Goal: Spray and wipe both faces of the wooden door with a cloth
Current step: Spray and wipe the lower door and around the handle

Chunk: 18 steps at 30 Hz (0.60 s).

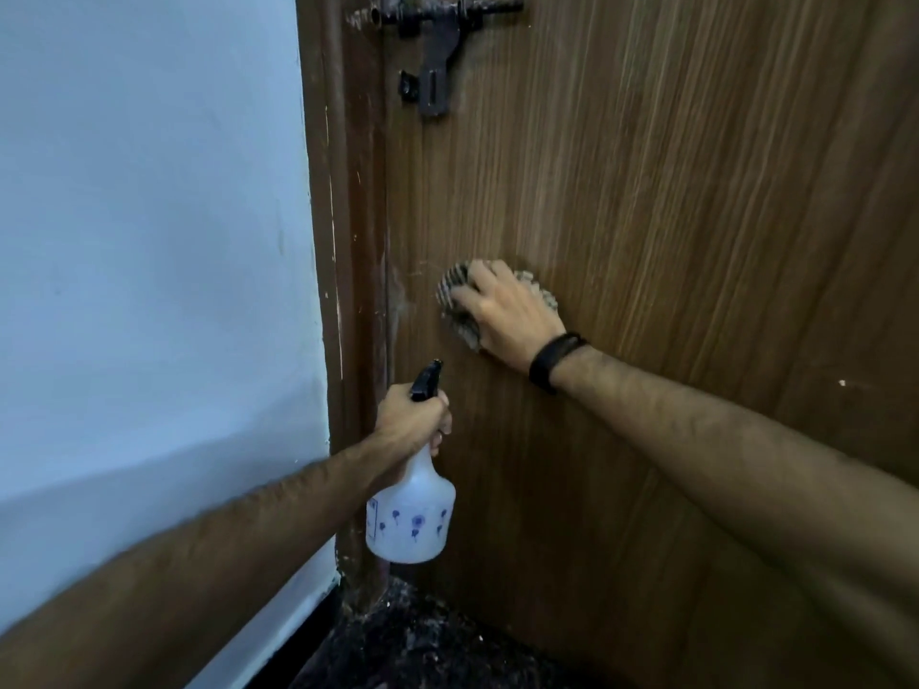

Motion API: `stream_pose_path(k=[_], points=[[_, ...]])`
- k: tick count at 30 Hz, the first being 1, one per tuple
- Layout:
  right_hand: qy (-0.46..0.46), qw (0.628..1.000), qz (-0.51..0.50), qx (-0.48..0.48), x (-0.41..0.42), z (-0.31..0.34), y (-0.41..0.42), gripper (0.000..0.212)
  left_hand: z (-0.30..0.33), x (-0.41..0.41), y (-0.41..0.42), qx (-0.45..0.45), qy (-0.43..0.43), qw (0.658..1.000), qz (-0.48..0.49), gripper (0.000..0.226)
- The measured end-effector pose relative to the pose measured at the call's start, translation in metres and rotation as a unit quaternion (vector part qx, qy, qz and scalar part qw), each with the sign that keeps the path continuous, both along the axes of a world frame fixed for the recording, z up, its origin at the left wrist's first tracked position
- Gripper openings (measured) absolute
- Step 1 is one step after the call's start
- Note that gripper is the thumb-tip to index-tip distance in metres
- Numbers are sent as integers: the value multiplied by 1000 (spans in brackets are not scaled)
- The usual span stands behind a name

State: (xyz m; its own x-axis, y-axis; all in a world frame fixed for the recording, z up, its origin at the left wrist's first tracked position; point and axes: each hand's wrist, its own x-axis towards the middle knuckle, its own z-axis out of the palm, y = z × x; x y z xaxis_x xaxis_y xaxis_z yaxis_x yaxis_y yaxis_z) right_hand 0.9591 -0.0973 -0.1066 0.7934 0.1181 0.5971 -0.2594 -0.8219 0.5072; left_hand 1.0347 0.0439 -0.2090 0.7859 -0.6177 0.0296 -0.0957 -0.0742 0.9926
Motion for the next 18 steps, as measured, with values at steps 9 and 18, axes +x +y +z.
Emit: stream_pose_path(k=[9, 18], points=[[172, 985, 17, -24, -11, -39, 9, 46, 5, 13, 10, -18, 2, 1000, 18, 13], [31, 999, 6, -22, 23, 14, 13, 42, 1, 22, 14, -28, 15, 999, 10, 12]])
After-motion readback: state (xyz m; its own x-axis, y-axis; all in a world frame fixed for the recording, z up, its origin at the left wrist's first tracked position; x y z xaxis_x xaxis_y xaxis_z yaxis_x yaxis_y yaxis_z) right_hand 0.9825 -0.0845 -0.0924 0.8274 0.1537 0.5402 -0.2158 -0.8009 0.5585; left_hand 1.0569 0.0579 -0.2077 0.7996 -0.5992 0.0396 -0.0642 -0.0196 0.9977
